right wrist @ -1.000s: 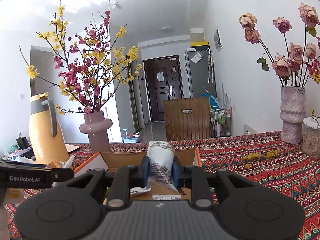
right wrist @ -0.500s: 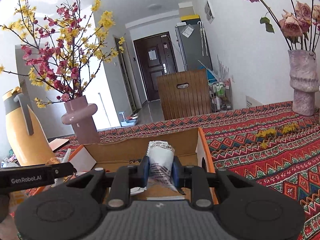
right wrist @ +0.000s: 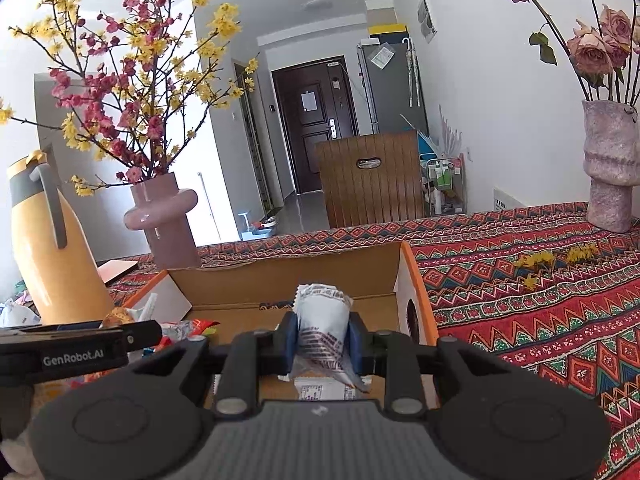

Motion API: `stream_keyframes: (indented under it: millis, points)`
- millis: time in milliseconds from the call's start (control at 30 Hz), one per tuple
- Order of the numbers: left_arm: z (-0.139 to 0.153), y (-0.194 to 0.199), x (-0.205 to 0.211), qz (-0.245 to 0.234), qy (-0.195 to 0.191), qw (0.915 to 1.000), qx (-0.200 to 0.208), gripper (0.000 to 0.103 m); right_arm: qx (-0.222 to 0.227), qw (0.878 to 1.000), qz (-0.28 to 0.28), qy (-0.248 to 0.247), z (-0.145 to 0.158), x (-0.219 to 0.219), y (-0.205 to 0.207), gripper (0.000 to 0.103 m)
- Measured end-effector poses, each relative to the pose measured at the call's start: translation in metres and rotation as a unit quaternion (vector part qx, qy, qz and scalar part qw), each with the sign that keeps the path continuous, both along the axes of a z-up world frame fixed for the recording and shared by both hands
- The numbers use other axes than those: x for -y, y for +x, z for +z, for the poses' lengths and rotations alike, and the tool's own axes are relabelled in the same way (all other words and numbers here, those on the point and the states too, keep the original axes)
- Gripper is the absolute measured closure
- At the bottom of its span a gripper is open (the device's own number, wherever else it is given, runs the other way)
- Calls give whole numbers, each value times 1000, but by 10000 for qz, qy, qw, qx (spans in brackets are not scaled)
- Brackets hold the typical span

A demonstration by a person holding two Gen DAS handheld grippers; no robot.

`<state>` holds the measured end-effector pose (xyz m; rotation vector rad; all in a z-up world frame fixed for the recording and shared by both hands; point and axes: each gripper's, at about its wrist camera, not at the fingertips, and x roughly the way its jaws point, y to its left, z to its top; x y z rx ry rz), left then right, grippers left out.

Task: Organize snacks
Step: 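Carry the white packet and biscuit packet into the red box and open both grippers, then move both tools back over the snacks on the cloth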

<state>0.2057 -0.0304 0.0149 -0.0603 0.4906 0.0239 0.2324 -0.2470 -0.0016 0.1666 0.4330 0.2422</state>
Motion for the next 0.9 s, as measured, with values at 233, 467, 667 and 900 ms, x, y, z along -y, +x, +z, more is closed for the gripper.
stream_keyframes:
  millis: [233,467,667,900]
  points:
    - [7,-9,-11,275,-214,9989,298,0,263,9992,-197,219,5,12,-12,2]
    - [5,-7,-15,363,-275,9987,245,0,382,9978,-388,382,7,20,-14,0]
    - [4,-8,-14,358,-261,9987,237,0,397,9976,-428,377,7,19,-16,0]
    - [5,-12,-14,295,-285,9988,255,0,515,9970,-464,352,10,18,-22,0]
